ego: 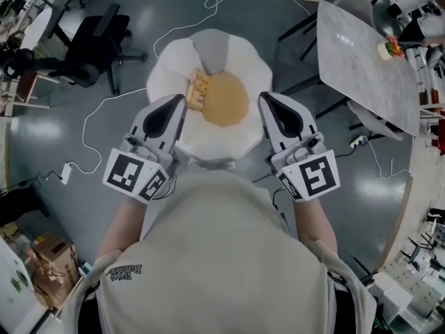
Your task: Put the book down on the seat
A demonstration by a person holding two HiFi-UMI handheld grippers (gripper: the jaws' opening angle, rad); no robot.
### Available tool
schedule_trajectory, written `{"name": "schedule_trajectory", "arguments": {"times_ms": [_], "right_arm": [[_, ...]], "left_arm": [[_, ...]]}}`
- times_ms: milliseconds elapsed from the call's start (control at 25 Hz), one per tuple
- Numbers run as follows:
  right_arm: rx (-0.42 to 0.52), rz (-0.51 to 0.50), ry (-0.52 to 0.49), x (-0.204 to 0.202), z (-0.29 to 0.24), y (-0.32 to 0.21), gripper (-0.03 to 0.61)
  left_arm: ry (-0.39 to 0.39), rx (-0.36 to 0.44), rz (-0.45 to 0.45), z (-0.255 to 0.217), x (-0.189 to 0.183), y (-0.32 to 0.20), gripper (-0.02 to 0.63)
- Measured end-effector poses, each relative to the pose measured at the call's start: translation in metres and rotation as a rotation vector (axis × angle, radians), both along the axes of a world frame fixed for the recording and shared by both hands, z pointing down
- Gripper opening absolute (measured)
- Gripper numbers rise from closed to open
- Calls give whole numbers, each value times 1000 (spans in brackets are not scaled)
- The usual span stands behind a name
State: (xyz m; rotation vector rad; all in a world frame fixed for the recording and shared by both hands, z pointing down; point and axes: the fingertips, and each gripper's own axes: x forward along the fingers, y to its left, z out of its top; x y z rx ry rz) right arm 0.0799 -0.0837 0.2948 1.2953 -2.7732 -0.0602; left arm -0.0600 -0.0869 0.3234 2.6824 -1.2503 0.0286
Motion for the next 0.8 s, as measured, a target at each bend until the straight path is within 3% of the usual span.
{"name": "schedule_trajectory", "arguments": {"times_ms": [800], "right_arm": [[-5,-28,-10,-17,4,1,8]], "left_arm": [[-6,-3,-14,4,-10,-2,9]]}}
